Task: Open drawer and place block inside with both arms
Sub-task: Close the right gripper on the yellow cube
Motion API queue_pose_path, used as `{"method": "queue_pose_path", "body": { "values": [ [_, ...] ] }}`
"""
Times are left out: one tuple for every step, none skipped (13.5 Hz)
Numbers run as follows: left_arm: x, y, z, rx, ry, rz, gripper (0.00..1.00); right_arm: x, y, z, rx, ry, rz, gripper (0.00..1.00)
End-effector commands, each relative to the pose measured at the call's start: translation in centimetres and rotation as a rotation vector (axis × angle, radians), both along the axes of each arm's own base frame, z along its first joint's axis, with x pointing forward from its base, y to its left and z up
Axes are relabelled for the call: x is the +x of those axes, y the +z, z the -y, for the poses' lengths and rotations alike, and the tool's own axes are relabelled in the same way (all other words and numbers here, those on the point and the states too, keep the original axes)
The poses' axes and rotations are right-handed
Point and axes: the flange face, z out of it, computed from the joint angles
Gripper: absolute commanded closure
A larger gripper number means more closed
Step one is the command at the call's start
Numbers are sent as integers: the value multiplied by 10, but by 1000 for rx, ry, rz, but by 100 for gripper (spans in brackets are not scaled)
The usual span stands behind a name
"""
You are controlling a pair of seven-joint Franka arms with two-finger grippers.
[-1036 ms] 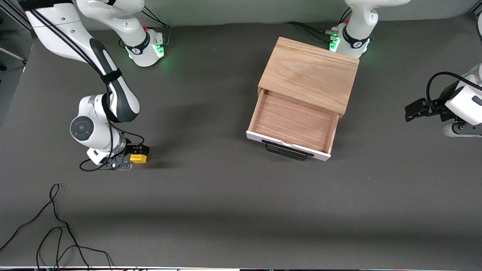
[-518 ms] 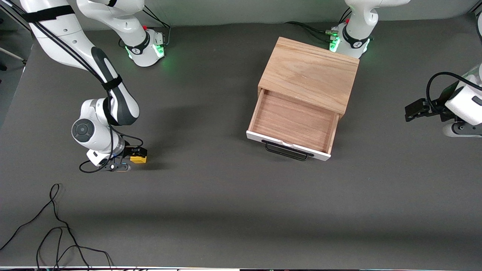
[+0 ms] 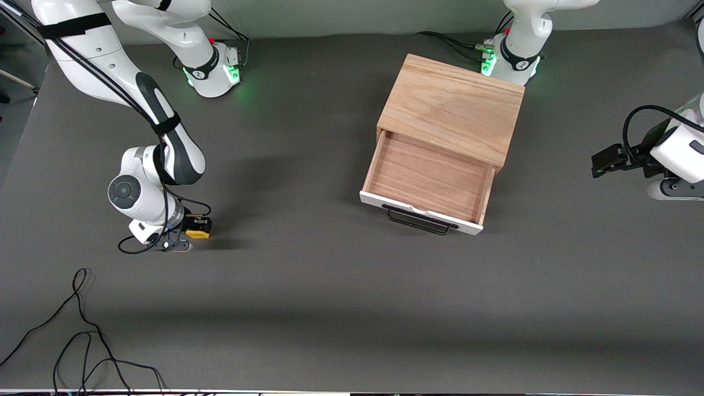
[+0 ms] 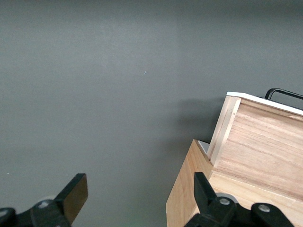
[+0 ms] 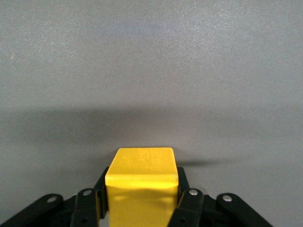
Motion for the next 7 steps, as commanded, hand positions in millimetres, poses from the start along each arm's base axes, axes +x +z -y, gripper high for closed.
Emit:
{"method": "queue_pose_path", "body": {
  "values": [
    [0, 3, -2, 11, -16, 14, 0, 3, 7, -6, -2, 14, 11, 79],
    [0, 3, -1, 11, -18, 14, 0, 4, 10, -8, 1, 14, 16, 80],
    [0, 3, 0, 11, -19, 14, 0, 5, 16, -11, 2, 22, 26, 80],
    [0, 3, 1, 11, -21, 12, 0, 8, 27, -13, 4, 27, 40, 85],
    [0, 4, 1, 11, -21, 14, 0, 11, 40, -20, 3, 32, 13, 92],
    [0, 3, 2, 11, -22, 12, 0, 21, 62, -25, -2, 32, -25, 99],
    [0, 4, 2, 11, -22, 14, 0, 31, 87, -30, -8, 12, -67, 100]
  ]
}}
